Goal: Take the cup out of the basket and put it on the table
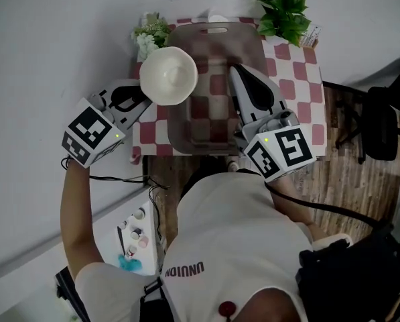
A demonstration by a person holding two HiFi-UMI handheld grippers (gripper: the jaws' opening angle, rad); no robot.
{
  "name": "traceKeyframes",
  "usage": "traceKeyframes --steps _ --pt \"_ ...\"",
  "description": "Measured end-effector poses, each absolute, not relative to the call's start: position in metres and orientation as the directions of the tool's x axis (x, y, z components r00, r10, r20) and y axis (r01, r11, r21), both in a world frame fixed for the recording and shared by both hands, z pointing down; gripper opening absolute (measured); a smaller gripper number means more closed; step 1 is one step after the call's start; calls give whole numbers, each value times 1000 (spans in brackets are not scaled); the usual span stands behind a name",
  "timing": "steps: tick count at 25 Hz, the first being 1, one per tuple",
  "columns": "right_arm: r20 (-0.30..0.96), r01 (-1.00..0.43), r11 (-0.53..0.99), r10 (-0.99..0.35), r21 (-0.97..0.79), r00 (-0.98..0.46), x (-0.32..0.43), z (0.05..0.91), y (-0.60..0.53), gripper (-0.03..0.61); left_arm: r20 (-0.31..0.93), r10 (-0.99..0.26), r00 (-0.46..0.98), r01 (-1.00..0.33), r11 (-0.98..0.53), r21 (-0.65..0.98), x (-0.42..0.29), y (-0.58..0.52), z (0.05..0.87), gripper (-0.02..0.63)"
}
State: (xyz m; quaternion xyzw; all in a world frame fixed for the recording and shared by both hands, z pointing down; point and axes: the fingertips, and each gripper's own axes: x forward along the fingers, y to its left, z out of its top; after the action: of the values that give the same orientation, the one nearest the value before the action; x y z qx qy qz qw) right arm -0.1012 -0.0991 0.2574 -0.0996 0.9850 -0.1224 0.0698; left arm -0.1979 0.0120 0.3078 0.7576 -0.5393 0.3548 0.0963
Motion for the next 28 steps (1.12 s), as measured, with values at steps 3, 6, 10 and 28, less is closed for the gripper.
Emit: traceKeyframes --steps 3,6,10,28 --pt "-115 -148 956 -181 -252 -977 -105 257 -91 18 640 -757 130 -901 -360 -242 -203 24 308 46" --pt "-120 -119 961 -152 -250 -981 -109 256 -83 18 631 -769 102 -916 -320 -242 -206 35 307 46" --pt "-121 -81 966 -113 -244 -986 -114 255 -73 18 628 -776 57 -932 -267 -244 -212 50 309 46" --pt "-110 24 974 -1 -227 -994 -127 253 -55 18 630 -774 -63 -977 -80 -196 -225 91 337 46"
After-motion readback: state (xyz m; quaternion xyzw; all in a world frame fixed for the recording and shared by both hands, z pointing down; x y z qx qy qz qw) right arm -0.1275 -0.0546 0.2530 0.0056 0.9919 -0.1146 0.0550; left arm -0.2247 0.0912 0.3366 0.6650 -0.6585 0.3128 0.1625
